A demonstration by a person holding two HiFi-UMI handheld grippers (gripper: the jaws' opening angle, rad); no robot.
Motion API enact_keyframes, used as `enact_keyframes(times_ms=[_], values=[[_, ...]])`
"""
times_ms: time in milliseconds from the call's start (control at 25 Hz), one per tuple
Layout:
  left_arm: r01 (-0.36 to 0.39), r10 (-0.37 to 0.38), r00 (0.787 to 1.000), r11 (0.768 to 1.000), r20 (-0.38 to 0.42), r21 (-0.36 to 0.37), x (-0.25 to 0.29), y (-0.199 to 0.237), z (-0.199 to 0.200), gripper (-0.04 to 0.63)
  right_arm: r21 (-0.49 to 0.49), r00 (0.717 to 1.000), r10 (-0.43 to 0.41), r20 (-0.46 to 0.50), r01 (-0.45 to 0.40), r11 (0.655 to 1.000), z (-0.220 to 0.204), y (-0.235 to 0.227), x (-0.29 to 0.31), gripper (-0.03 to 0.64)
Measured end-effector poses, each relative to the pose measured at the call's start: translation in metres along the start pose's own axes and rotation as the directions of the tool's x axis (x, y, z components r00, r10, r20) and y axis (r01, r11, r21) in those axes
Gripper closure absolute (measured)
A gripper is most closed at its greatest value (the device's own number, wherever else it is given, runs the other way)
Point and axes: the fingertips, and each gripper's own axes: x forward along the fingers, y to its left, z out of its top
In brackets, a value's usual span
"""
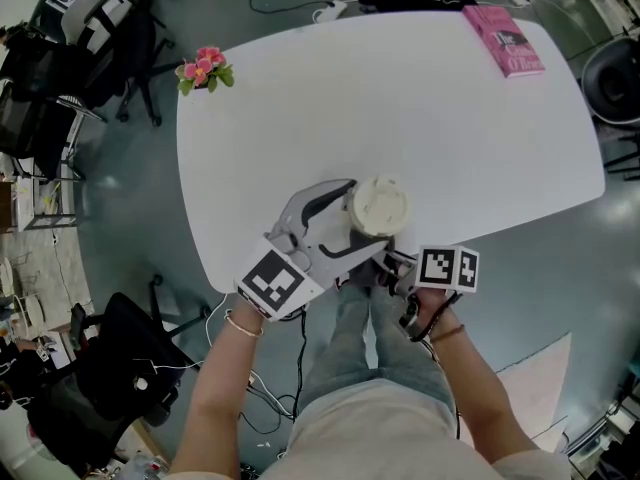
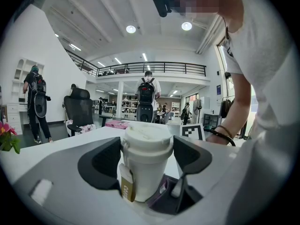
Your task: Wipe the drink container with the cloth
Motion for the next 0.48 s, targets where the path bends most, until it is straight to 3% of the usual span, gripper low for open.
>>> enact_keyframes(times_ms=[160, 400, 480], values=[[-0.013, 0.013, 1.0, 0.999, -0.003, -0.043, 0.0, -0.0002, -0.0003, 0.242, 0.014, 1.0, -0.009, -0.016, 0.009, 1.0, 0.0002, -0.0022, 0.0014, 0.549], [0.0, 0.0, 1.0, 1.0, -0.012, 0.003, 0.0003, -0.0008, 0.0005, 0.242, 0.041, 0.999, -0.005, -0.046, 0.007, 0.999, 0.001, -0.0051, 0.0022, 0.549], [-0.009, 0.009, 1.0, 1.0, -0.015, -0.027, 0.0001, -0.0011, 0.0006, 0.242, 0.049, 0.998, -0.002, -0.058, 0.005, 0.999, 0.0014, -0.0062, 0.0028, 0.549]])
